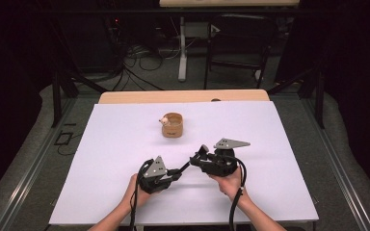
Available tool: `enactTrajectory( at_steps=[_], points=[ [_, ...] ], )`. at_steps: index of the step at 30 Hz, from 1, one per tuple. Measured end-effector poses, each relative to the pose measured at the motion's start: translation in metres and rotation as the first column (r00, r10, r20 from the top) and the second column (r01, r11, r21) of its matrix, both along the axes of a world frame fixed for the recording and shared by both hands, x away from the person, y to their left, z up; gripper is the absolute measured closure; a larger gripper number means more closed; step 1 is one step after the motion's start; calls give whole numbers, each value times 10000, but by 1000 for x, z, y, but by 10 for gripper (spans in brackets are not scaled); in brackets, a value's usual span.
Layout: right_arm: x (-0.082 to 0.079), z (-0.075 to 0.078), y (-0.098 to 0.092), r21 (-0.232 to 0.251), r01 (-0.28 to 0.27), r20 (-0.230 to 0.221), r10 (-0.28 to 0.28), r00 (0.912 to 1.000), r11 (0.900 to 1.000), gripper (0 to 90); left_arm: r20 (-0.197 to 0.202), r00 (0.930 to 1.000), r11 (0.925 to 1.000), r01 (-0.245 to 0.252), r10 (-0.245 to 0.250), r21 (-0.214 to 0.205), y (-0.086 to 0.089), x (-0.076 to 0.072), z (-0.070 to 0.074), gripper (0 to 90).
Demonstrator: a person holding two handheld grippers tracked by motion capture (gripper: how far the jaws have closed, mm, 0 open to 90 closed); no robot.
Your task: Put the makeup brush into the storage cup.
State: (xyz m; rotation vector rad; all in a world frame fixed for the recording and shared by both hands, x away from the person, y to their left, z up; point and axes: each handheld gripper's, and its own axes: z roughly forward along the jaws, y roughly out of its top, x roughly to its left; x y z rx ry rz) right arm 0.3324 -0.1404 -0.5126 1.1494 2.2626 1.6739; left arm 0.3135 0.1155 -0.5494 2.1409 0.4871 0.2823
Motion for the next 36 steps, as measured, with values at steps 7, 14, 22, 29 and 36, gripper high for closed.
enactTrajectory(
  at_steps=[7,14,22,29,36],
  points=[
    [-5,6,4,637,-290,89,284,9996,9975,743,133,9999,9999,-35,34,113,-4,1,-3,781],
    [-10,13,12,392,-568,383,553,9977,9976,768,161,9999,10000,19,-21,89,-8,1,-5,779],
    [-12,20,20,-306,-751,679,770,9947,9967,770,11,10000,9999,34,-34,163,-11,4,-6,598],
    [-15,23,30,-1414,-757,1113,919,9895,9871,770,-18,9991,9987,-418,418,-278,-11,6,-3,261],
    [-15,24,36,-2021,-733,1225,994,9875,9766,770,111,9980,9944,-616,628,-862,-12,8,1,85]
  ],
)
